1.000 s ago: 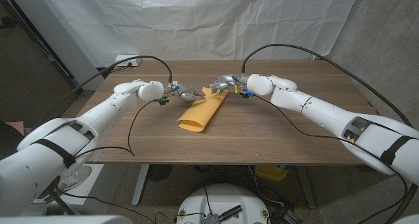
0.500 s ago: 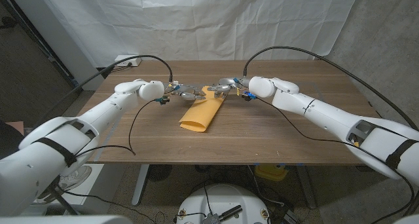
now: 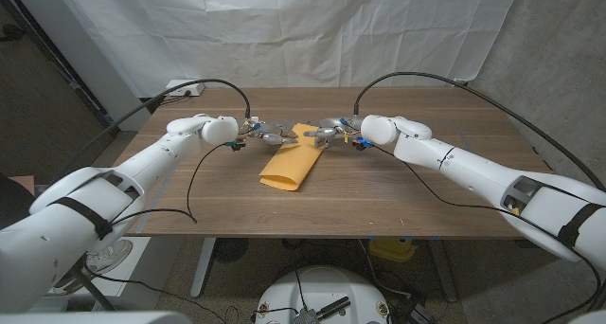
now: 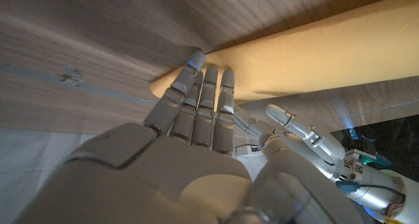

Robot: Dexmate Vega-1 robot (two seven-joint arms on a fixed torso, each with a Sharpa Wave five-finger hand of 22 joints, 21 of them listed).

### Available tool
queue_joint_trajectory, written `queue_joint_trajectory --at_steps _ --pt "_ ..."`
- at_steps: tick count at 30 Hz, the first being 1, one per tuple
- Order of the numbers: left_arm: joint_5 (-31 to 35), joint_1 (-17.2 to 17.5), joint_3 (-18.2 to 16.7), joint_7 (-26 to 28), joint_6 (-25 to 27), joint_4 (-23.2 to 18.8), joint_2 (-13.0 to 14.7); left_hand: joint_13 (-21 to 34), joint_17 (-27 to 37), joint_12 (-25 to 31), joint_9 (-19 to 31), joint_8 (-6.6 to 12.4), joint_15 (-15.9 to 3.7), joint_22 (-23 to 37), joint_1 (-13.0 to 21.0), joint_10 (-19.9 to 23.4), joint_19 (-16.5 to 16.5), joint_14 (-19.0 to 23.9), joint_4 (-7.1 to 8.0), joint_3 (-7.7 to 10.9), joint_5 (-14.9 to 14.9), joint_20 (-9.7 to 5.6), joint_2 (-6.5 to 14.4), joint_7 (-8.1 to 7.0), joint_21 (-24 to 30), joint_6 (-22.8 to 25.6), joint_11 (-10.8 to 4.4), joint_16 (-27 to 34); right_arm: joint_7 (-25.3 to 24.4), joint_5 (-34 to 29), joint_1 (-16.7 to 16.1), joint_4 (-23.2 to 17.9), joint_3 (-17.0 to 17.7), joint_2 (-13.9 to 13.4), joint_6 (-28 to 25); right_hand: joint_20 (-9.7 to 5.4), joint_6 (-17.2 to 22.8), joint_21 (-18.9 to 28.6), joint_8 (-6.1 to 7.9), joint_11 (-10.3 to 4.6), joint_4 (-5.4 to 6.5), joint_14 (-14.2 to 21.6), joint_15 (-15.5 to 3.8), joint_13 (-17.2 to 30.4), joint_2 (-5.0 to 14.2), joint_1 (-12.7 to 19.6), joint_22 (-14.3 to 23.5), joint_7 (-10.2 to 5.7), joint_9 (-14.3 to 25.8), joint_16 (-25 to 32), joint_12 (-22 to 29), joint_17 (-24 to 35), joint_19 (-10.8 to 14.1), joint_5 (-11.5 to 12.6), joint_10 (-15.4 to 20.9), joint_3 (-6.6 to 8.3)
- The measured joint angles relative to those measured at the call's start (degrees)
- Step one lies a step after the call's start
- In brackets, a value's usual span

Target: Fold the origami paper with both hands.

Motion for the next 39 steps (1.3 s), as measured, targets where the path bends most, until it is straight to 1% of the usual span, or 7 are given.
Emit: queue_joint_trajectory --at_steps 4,15,17,25,31,35,39 --pt "0.03 -0.08 0.06 0.06 -0.05 0.11 -0.05 -0.04 0.0 -0.01 0.0 0.0 0.0 0.0 0.0 -0.01 0.0 0.0 0.0 0.0 0.0 0.0 0.0 0.1 0.0 -0.28 0.0 -0.01 -0.16 -0.33 -0.27 -0.73 0.05 -0.43 -0.01 0.0 0.0 -0.24 0.0 0.0 0.0 -0.02 0.03 0.0 -0.22 -0.22 -0.11 0.0 0.0 0.0 0.0 0.0 -0.01 0.0 -0.01 0.0" --pt "0.13 -0.21 0.23 0.37 -0.08 0.35 -0.23 -0.01 0.0 -0.22 -0.06 -0.03 0.0 0.03 0.0 -0.02 0.0 0.0 0.25 -0.24 0.0 0.0 0.0 0.09 0.0 -0.29 -0.01 -0.22 -2.4 -0.82 -2.02 -6.91 1.33 -3.41 -0.15 0.0 -0.01 -0.16 0.0 0.0 -0.17 0.07 -0.07 0.0 -0.01 -0.44 0.1 -0.01 0.0 -0.28 0.0 0.0 -0.01 0.0 -0.01 0.17" --pt "0.16 -0.22 0.26 0.42 -0.08 0.36 -0.26 -0.01 0.0 -0.22 -0.06 -0.03 0.0 0.03 0.0 -0.02 0.0 0.0 0.25 -0.24 0.0 0.0 0.0 0.09 0.0 -0.29 -0.01 -0.21 -2.59 -0.65 -2.66 -8.78 1.7 -4.14 -0.15 0.0 -0.01 -0.16 0.0 0.0 -0.17 0.07 -0.07 0.0 -0.01 -0.44 0.1 -0.01 0.0 -0.28 -0.39 0.01 -0.01 0.0 -0.01 0.17" --pt "0.22 -0.19 0.28 0.43 0.07 0.05 -0.28 -0.01 0.0 -0.23 -0.01 -0.14 0.0 0.03 0.0 0.12 0.0 0.0 0.25 -0.24 0.0 0.0 0.0 0.09 0.14 -0.29 0.13 -0.21 -2.75 0.63 -4.01 -12.13 2.37 -5.55 -0.15 0.0 0.3 -0.16 0.0 0.0 -0.33 0.07 -0.07 0.0 -0.01 -0.43 0.1 -0.32 0.0 -0.5 -0.4 0.01 -0.01 0.45 -0.01 0.33" --pt "0.23 0.11 0.24 0.29 0.47 -0.58 -0.17 -0.01 0.02 -0.28 -0.01 -0.24 0.0 0.03 0.0 0.12 0.0 0.0 0.0 -0.49 0.43 0.0 0.0 0.09 0.13 -0.29 0.13 -0.21 -1.98 1.51 -4.79 -13.36 2.42 -6.1 -0.17 0.0 0.3 -0.16 -0.28 -0.2 -0.4 0.3 -0.3 0.0 -0.01 -0.43 0.1 -0.32 0.0 -0.5 -0.4 0.01 -0.01 0.45 0.19 0.41" --pt "0.22 0.39 0.12 0.05 0.8 -1.08 -0.05 -0.06 0.02 -0.44 -0.01 -0.25 0.0 0.01 0.0 0.12 0.0 0.0 0.0 -0.48 0.44 0.0 0.0 0.38 0.13 -0.59 0.13 -0.21 -1.44 1.78 -5.06 -13.55 2.18 -6.19 -0.16 0.0 0.3 -0.16 -0.28 -0.2 -0.08 0.3 -0.3 0.0 -0.01 -0.43 0.11 -0.32 0.0 -0.5 -0.4 0.01 -0.01 0.45 0.19 0.74" --pt "0.22 0.58 0.01 -0.03 0.91 -1.43 0.02 -0.05 0.02 -0.45 -0.01 -0.25 0.0 0.01 0.0 0.12 0.0 0.0 0.0 -0.48 0.44 0.0 0.0 0.29 0.13 -0.69 0.13 -0.21 -0.77 1.93 -5.07 -13.5 1.95 -6.12 0.22 -0.1 0.3 -0.16 -0.28 -0.2 -0.24 0.29 -0.3 0.0 -0.01 -0.43 0.11 -0.32 0.01 -0.5 -0.4 0.01 0.09 0.45 0.19 0.89"
